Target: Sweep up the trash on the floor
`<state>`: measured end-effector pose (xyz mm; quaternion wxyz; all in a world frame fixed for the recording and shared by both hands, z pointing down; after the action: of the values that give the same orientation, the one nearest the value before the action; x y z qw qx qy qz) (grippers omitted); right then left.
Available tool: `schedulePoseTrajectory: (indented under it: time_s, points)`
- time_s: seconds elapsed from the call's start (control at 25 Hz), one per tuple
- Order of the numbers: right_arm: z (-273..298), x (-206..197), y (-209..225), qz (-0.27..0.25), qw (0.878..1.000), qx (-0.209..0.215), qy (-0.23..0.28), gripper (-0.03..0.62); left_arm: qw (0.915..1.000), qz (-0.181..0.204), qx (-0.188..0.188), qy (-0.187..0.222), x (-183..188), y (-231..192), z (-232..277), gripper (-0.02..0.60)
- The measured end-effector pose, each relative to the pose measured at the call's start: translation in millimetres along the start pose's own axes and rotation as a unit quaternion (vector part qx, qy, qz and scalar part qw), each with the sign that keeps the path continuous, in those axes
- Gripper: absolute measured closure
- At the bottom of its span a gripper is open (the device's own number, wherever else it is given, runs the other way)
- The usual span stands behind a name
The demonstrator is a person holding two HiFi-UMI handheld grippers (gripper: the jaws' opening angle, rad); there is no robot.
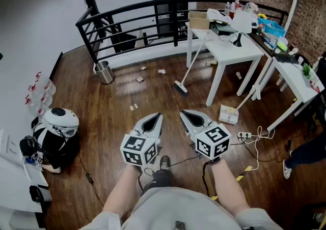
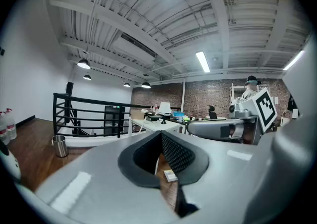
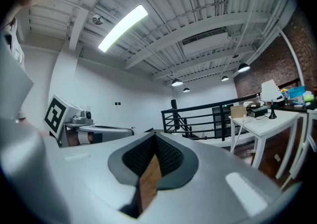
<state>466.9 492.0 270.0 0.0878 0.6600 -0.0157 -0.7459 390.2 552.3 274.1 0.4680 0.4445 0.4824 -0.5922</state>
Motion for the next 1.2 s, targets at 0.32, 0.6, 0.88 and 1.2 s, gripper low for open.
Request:
schedulePoseTrajectory:
  time_s: [0.32, 0.6, 0.88, 1.2]
  points:
    - [76, 5, 62, 0.006, 1.0, -0.017, 0.006, 0.594, 0.9999, -0.004, -0.014, 0.004, 14, -68, 71, 0.574]
    - [167, 13, 131, 0.004, 0.999, -0.038, -0.011, 0.594, 0.9996, 0.0, -0.028, -0.004, 27, -154, 157, 0.574]
    - [232, 22, 189, 0.006, 0.997, -0.071, -0.04, 0.594, 0.9979, -0.01, -0.06, -0.023, 34, -218, 223, 0.575]
    - [284, 31, 255, 0.005, 0.995, -0.081, -0.06, 0.594, 0.9959, -0.023, -0.078, -0.04, 37, -256, 304, 0.574]
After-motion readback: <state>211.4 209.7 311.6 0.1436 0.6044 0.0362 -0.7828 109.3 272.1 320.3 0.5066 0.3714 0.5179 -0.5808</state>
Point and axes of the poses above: the fingertips, and each gripper's own axes: z forward along the fingers, y to its right, x out of its top, the point moved 2 cm from there along -z, backward along the fingers, and after that the axes turned 1 degree about x, right-handed, at the moved point
